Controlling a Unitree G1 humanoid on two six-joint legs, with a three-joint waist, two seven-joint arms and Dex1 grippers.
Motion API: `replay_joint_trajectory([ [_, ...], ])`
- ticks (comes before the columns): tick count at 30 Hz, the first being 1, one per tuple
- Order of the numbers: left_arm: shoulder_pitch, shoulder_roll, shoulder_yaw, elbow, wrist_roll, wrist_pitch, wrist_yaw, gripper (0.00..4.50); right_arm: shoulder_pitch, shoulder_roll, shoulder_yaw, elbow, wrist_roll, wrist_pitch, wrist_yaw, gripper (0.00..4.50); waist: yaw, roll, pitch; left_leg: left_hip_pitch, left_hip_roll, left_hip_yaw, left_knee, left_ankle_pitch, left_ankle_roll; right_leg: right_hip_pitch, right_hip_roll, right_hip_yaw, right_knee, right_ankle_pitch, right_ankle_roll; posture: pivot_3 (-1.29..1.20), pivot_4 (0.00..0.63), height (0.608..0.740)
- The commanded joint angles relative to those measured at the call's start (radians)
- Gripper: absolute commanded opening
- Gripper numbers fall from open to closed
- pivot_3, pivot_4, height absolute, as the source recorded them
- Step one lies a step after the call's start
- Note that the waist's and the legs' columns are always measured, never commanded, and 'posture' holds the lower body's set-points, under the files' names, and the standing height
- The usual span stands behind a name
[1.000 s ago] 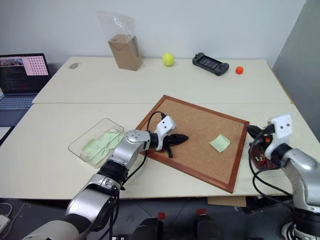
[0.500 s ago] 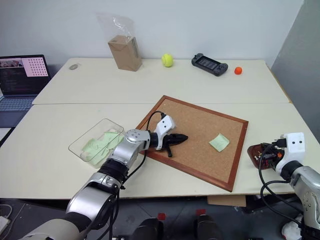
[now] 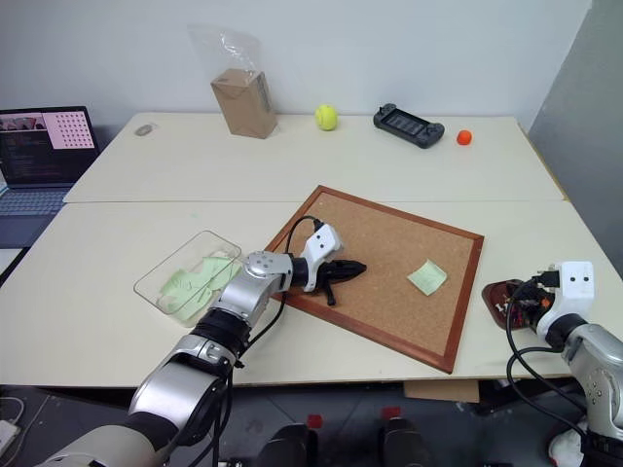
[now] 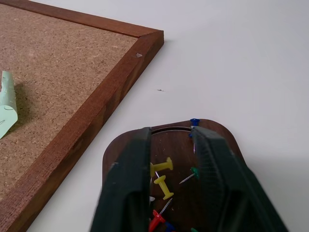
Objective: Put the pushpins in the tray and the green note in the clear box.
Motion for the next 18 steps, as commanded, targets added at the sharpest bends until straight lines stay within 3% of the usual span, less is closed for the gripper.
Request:
replay_joint_trajectory([
  [1,0.015,0.007,-0.015,0.017,0.028,0.025,0.01,0.0,-0.007,-0.01,-0.02,-0.011,0.001,-0.021,-0.006,2.27,0.0,0.0,0.0,0.0,0.0,0.0,0.0,0.0,0.0,0.0,0.0,0.0,0.0,0.0,0.0,0.0,0.15,0.74],
  [12,0.013,0.006,-0.016,0.021,0.028,0.025,0.008,0.0,0.009,-0.039,0.014,0.014,-0.064,-0.077,0.002,4.48,0.0,0.0,0.0,0.0,0.0,0.0,0.0,0.0,0.0,0.0,0.0,0.0,0.0,-0.001,0.002,0.0,0.15,0.74],
  [18,0.012,0.005,-0.016,0.021,0.028,0.025,0.008,0.0,0.0,-0.052,0.061,0.068,-0.135,-0.14,0.0,4.48,0.0,0.0,0.0,0.0,0.0,0.0,0.0,0.0,0.0,0.0,0.0,0.0,0.0,-0.002,0.003,0.0,0.15,0.74],
])
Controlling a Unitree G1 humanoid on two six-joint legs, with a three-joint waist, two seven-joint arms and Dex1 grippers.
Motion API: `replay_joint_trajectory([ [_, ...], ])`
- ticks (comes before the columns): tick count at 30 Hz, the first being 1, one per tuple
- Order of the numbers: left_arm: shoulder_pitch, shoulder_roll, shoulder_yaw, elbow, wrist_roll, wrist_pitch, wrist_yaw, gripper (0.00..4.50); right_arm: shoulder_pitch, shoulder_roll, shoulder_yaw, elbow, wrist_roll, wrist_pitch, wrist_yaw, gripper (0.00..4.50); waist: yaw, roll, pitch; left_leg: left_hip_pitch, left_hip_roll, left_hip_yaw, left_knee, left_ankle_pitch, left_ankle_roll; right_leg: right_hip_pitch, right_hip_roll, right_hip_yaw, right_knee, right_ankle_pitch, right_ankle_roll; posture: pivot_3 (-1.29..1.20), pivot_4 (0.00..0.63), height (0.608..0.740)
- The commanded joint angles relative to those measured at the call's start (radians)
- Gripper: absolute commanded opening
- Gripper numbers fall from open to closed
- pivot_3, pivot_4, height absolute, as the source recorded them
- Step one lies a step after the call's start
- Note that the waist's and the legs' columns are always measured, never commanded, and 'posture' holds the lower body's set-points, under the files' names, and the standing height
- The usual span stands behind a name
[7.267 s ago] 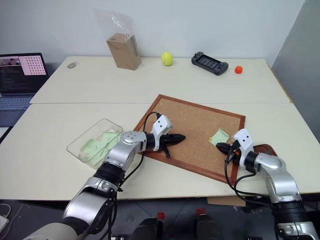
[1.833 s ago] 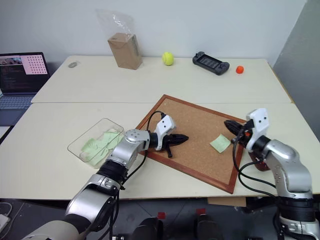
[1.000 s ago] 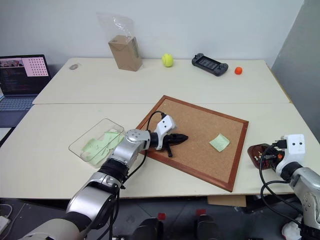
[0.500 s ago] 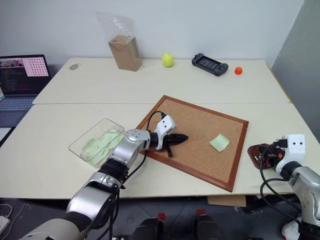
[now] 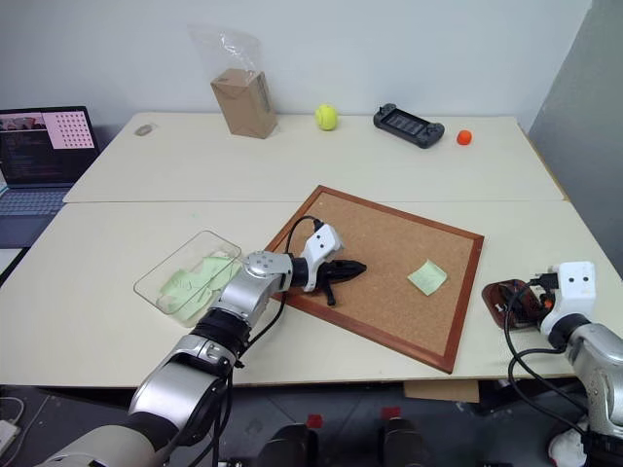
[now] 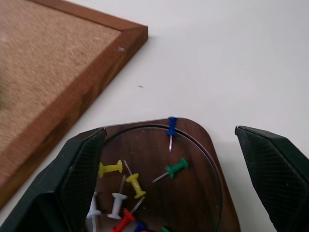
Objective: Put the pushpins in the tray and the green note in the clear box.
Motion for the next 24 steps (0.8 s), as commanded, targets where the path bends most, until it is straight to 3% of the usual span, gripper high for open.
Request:
replay_joint_trajectory([
  [1,0.012,0.006,-0.016,0.022,0.028,0.024,0.008,0.0,-0.01,-0.019,0.022,0.023,-0.053,-0.063,-0.006,4.48,0.0,0.0,0.0,0.0,0.0,0.0,0.0,0.0,0.0,0.0,0.0,0.0,0.0,0.0,0.0,0.0,0.15,0.74],
  [10,0.015,0.013,-0.015,0.013,0.029,0.028,0.007,0.0,-0.03,-0.003,0.023,0.055,-0.067,-0.093,-0.009,4.48,0.0,0.0,0.0,0.0,0.0,0.0,0.0,0.0,0.0,0.0,0.0,0.0,0.0,0.0,0.0,0.0,0.15,0.74],
  [19,0.02,0.009,-0.018,0.006,0.028,0.029,0.007,0.0,-0.073,0.042,-0.095,0.012,0.089,-0.045,0.007,4.48,0.0,0.0,0.0,0.0,0.0,0.0,0.0,0.0,0.0,0.0,0.0,0.0,0.0,0.0,0.0,0.0,0.15,0.74],
  [24,0.015,0.002,-0.018,0.012,0.029,0.022,0.013,0.0,-0.077,0.029,-0.098,0.007,0.116,-0.024,0.005,4.48,0.0,0.0,0.0,0.0,0.0,-0.001,0.0,0.0,0.0,0.0,0.0,0.0,0.0,0.002,-0.004,0.0,0.15,0.74],
])
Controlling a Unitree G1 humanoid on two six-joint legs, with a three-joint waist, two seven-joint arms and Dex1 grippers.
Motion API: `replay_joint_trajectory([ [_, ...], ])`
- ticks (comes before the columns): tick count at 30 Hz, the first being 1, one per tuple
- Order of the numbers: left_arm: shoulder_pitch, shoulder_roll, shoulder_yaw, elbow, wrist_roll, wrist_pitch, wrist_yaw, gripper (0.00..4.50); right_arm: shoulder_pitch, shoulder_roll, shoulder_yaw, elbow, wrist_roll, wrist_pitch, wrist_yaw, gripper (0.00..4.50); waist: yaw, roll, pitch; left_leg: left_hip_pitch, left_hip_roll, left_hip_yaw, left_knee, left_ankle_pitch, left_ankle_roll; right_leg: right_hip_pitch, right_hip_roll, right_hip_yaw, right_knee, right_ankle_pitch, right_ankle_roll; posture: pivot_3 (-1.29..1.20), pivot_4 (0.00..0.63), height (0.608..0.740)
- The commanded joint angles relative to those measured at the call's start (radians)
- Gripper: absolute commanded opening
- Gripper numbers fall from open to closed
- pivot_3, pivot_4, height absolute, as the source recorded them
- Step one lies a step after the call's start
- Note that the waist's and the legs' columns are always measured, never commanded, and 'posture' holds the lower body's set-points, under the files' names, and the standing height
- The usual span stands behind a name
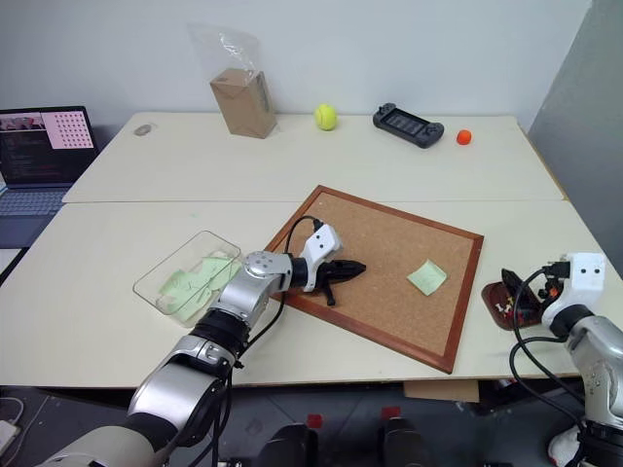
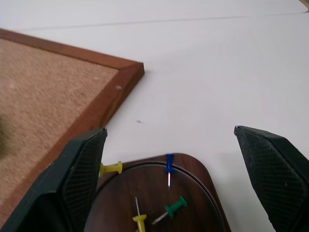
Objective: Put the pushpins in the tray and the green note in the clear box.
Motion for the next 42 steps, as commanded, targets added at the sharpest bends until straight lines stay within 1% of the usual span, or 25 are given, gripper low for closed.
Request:
replay_joint_trajectory([
  [1,0.011,-0.002,-0.018,0.023,0.029,0.018,0.013,0.0,-0.012,-0.017,-0.024,-0.029,0.022,0.002,0.004,4.48,0.0,0.0,0.0,0.0,0.0,0.0,0.0,0.0,0.0,0.0,0.0,0.0,0.0,0.0,0.0,0.0,0.15,0.74],
  [4,0.012,0.0,-0.017,0.023,0.029,0.017,0.012,0.0,-0.006,-0.029,-0.008,-0.025,0.009,0.009,0.008,4.48,0.0,0.0,0.0,0.0,0.0,0.0,0.0,0.0,0.0,0.0,0.0,0.0,0.0,0.0,0.0,0.0,0.15,0.74],
  [8,0.018,0.0,-0.018,0.018,0.029,0.018,0.012,0.0,0.03,-0.066,0.052,-0.01,-0.052,0.008,0.013,4.48,0.0,0.0,0.0,0.0,0.0,0.0,0.0,0.0,0.0,0.0,0.0,0.0,0.0,-0.001,0.001,0.0,0.15,0.74],
  [11,0.02,0.001,-0.018,0.017,0.029,0.018,0.014,0.0,0.039,-0.076,0.084,0.008,-0.106,-0.041,0.001,4.48,0.0,0.0,0.0,0.0,0.0,0.0,0.0,0.0,0.0,0.0,0.0,0.0,0.0,-0.002,0.004,0.0,0.15,0.74],
  [19,0.016,-0.001,-0.016,0.022,0.028,0.016,0.016,0.0,0.051,-0.119,0.158,0.043,-0.247,-0.191,0.002,4.48,0.0,0.0,0.0,0.0,0.0,0.001,0.0,0.0,0.0,0.0,0.0,0.0,0.0,-0.002,0.004,0.0,0.15,0.74],
  [23,0.014,-0.001,-0.015,0.025,0.028,0.016,0.017,0.0,0.049,-0.114,0.145,0.054,-0.263,-0.237,0.0,4.48,0.0,0.0,0.0,0.0,0.0,0.001,0.0,0.0,0.0,0.0,0.0,0.0,0.0,-0.002,0.004,0.0,0.15,0.74],
  [25,0.013,-0.001,-0.014,0.028,0.028,0.016,0.017,0.0,0.044,-0.103,0.121,0.052,-0.237,-0.231,0.008,4.48,0.0,0.0,0.0,0.0,0.0,0.001,0.0,0.0,0.0,0.0,0.0,0.0,0.0,-0.002,0.004,0.0,0.15,0.74],
  [27,0.013,-0.001,-0.013,0.028,0.028,0.016,0.018,0.0,0.036,-0.082,0.08,0.041,-0.176,-0.191,0.013,4.48,0.0,0.0,0.0,0.0,0.0,0.001,0.0,0.0,0.0,0.0,0.0,0.0,0.0,-0.002,0.004,0.0,0.15,0.74],
  [30,0.011,0.001,-0.012,0.03,0.027,0.015,0.016,0.0,0.017,-0.049,0.012,0.023,-0.069,-0.102,0.008,4.48,0.0,0.0,0.0,0.0,0.0,0.0,0.0,0.0,0.0,0.0,0.0,0.0,0.0,-0.002,0.004,0.0,0.15,0.74],
  [33,0.01,0.002,-0.012,0.03,0.028,0.015,0.016,0.0,-0.017,-0.015,-0.088,-0.012,0.092,0.048,-0.017,4.48,0.0,0.0,0.0,0.0,0.0,0.0,0.0,0.0,0.0,0.0,0.0,0.0,0.0,-0.001,0.002,0.0,0.15,0.74],
  [34,0.009,0.002,-0.012,0.032,0.028,0.014,0.015,0.0,-0.023,-0.014,-0.112,-0.019,0.131,0.094,-0.024,4.48,0.0,0.0,0.0,0.0,0.0,0.0,0.0,0.0,0.0,0.0,0.0,0.0,0.0,0.0,0.0,0.0,0.15,0.74],
  [37,0.007,0.002,-0.012,0.036,0.029,0.011,0.014,0.0,-0.03,-0.027,-0.156,-0.031,0.222,0.223,-0.032,4.48,0.0,0.0,0.0,0.0,0.0,0.0,0.0,0.0,0.0,0.0,0.0,0.0,0.0,0.0,0.0,0.0,0.15,0.74],
  [39,0.007,0.0,-0.013,0.036,0.028,0.011,0.014,0.0,-0.066,-0.015,-0.209,-0.023,0.293,0.298,-0.079,4.48,0.0,0.0,0.0,0.0,0.0,0.0,0.0,0.0,0.0,0.0,0.0,0.0,0.0,0.0,0.0,0.0,0.15,0.74],
  [41,0.006,-0.002,-0.013,0.037,0.028,0.011,0.015,0.0,-0.104,-0.004,-0.255,-0.012,0.349,0.345,-0.124,4.48,0.0,0.001,0.0,0.0,0.001,0.0,0.0,0.0,0.0,0.0,0.0,0.0,0.0,0.0,0.0,0.0,0.15,0.74],
  [42,0.005,-0.002,-0.013,0.039,0.028,0.01,0.014,0.0,-0.1,-0.018,-0.243,-0.022,0.341,0.343,-0.114,4.48,0.0,0.001,0.0,0.0,0.0,0.0,0.0,0.0,0.0,0.0,0.0,0.0,0.0,0.0,0.0,0.0,0.15,0.74],
])
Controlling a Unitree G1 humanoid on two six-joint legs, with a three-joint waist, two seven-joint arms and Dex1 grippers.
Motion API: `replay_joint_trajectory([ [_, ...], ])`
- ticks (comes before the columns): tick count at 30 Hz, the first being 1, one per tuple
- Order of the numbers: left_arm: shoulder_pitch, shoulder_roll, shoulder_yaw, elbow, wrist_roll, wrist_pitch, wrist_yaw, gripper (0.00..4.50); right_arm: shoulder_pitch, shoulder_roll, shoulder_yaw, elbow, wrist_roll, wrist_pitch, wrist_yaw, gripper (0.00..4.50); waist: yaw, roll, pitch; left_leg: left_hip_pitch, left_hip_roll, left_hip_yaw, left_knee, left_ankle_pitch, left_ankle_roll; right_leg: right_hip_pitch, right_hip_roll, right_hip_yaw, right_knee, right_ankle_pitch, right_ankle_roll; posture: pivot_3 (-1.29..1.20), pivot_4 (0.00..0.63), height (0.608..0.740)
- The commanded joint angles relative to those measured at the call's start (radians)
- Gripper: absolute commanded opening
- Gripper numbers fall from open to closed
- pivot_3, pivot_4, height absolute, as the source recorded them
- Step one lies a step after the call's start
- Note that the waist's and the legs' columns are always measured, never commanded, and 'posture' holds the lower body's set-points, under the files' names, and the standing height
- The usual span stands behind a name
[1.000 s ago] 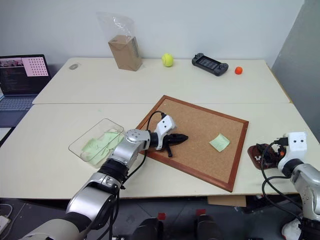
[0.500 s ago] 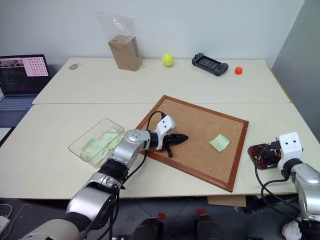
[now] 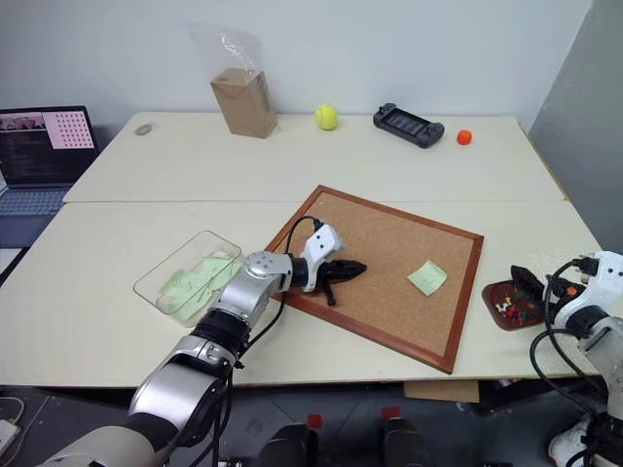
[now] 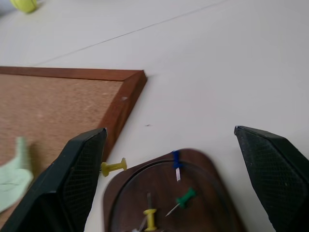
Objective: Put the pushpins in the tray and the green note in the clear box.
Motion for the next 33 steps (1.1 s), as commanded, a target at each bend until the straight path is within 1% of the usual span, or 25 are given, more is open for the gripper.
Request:
replay_joint_trajectory([
  [1,0.004,-0.001,-0.014,0.036,0.028,0.015,0.013,0.0,0.004,-0.065,0.009,-0.057,-0.01,-0.02,0.013,4.48,0.0,0.0,0.0,0.0,0.0,0.0,0.0,0.0,0.0,0.0,0.0,0.0,0.0,0.0,0.0,0.0,0.15,0.74],
  [2,0.003,-0.002,-0.014,0.037,0.028,0.014,0.013,0.0,0.041,-0.101,0.067,-0.077,-0.08,-0.084,0.048,4.48,0.0,0.0,0.0,0.0,0.0,0.0,0.0,0.0,0.0,0.0,0.0,0.0,0.0,0.0,0.001,0.0,0.15,0.74],
  [3,0.002,-0.003,-0.014,0.038,0.028,0.015,0.014,0.0,0.043,-0.102,0.072,-0.077,-0.09,-0.101,0.048,4.48,0.002,0.0,0.0,0.0,-0.001,0.001,0.0,0.0,0.0,0.0,0.0,0.0,0.0,-0.002,0.003,0.0,0.15,0.74],
  [4,0.003,-0.003,-0.013,0.038,0.028,0.014,0.014,0.0,0.02,-0.082,0.043,-0.062,-0.059,-0.086,0.019,4.48,0.002,0.0,0.0,-0.001,-0.001,0.0,0.0,0.0,0.0,0.0,0.0,0.0,-0.001,-0.003,0.005,0.0,0.15,0.74],
  [6,0.004,-0.004,-0.013,0.037,0.028,0.014,0.014,0.0,0.071,-0.133,0.116,-0.069,-0.131,-0.148,0.076,4.48,0.001,0.0,0.0,-0.001,-0.001,0.0,-0.001,0.0,0.0,0.0,0.001,-0.001,-0.002,-0.003,0.006,0.0,0.15,0.74],
  [7,0.004,-0.004,-0.012,0.037,0.028,0.015,0.014,0.0,0.088,-0.14,0.133,-0.073,-0.148,-0.161,0.091,4.48,0.001,0.001,-0.001,-0.001,-0.001,0.0,0.0,0.0,0.0,0.0,0.0,0.0,-0.001,-0.003,0.006,0.0,0.15,0.74],
  [10,0.002,-0.005,-0.011,0.04,0.029,0.015,0.016,0.0,0.083,-0.121,0.119,-0.053,-0.137,-0.166,0.083,4.48,0.0,0.001,0.0,-0.001,-0.001,0.001,0.0,0.0,0.0,0.0,0.0,0.0,-0.002,-0.003,0.006,0.0,0.15,0.74],
  [19,0.007,-0.003,-0.011,0.036,0.03,0.017,0.015,0.0,0.097,-0.107,0.137,-0.048,-0.162,-0.185,0.086,4.48,0.001,0.001,-0.001,-0.001,0.0,0.001,0.0,0.0,0.0,0.0,0.0,0.0,-0.001,-0.003,0.006,0.0,0.15,0.74],
  [21,0.006,-0.003,-0.011,0.036,0.03,0.017,0.014,0.0,0.105,-0.111,0.142,-0.06,-0.19,-0.233,0.087,4.48,0.001,0.001,-0.001,-0.001,0.0,0.001,0.0,0.0,0.0,0.0,0.0,0.0,-0.001,-0.003,0.006,0.0,0.15,0.74],
  [23,0.007,-0.003,-0.011,0.035,0.029,0.017,0.014,0.0,0.046,-0.052,0.053,-0.05,-0.103,-0.191,0.018,4.48,0.001,0.001,-0.001,-0.001,0.0,0.001,0.0,0.0,0.0,0.0,0.0,0.0,-0.001,-0.003,0.006,0.0,0.15,0.74],
  [25,0.009,-0.004,-0.012,0.031,0.029,0.018,0.012,0.0,0.104,-0.083,0.104,-0.082,-0.121,-0.166,0.076,4.48,0.001,0.001,-0.001,0.0,0.0,0.001,0.0,0.0,0.0,0.0,0.0,0.0,-0.001,-0.003,0.006,0.0,0.15,0.74],
  [26,0.01,-0.004,-0.013,0.03,0.029,0.019,0.012,0.0,0.12,-0.08,0.109,-0.094,-0.116,-0.153,0.084,4.48,0.001,0.002,-0.001,-0.001,0.0,0.001,0.0,0.0,0.0,0.0,0.0,0.0,-0.001,-0.003,0.006,0.0,0.15,0.74],
  [27,0.01,-0.004,-0.013,0.029,0.029,0.018,0.012,0.0,0.109,-0.068,0.092,-0.087,-0.11,-0.142,0.061,4.48,0.002,0.001,0.0,-0.001,0.0,0.001,0.0,0.0,0.0,0.0,0.0,0.0,-0.001,-0.003,0.006,0.0,0.15,0.74],
  [29,0.01,-0.004,-0.013,0.028,0.029,0.019,0.012,0.0,0.107,-0.084,0.097,-0.072,-0.128,-0.163,0.073,4.48,0.001,0.0,0.0,-0.001,0.0,0.0,-0.001,0.0,0.0,0.0,0.001,-0.001,-0.002,-0.003,0.006,0.0,0.15,0.74],
  [31,0.012,-0.005,-0.014,0.027,0.03,0.018,0.01,0.0,0.114,-0.079,0.099,-0.082,-0.115,-0.15,0.081,4.48,0.001,0.002,-0.001,-0.001,0.0,0.0,-0.001,0.0,0.0,0.0,0.0,0.0,-0.002,-0.003,0.006,0.0,0.15,0.74],
  [33,0.012,-0.005,-0.014,0.028,0.03,0.016,0.01,0.0,0.13,-0.097,0.129,-0.087,-0.156,-0.184,0.097,4.48,0.001,0.002,-0.001,-0.001,0.0,0.001,-0.001,0.0,0.0,0.0,0.0,0.0,-0.002,-0.003,0.006,0.0,0.15,0.74],
])
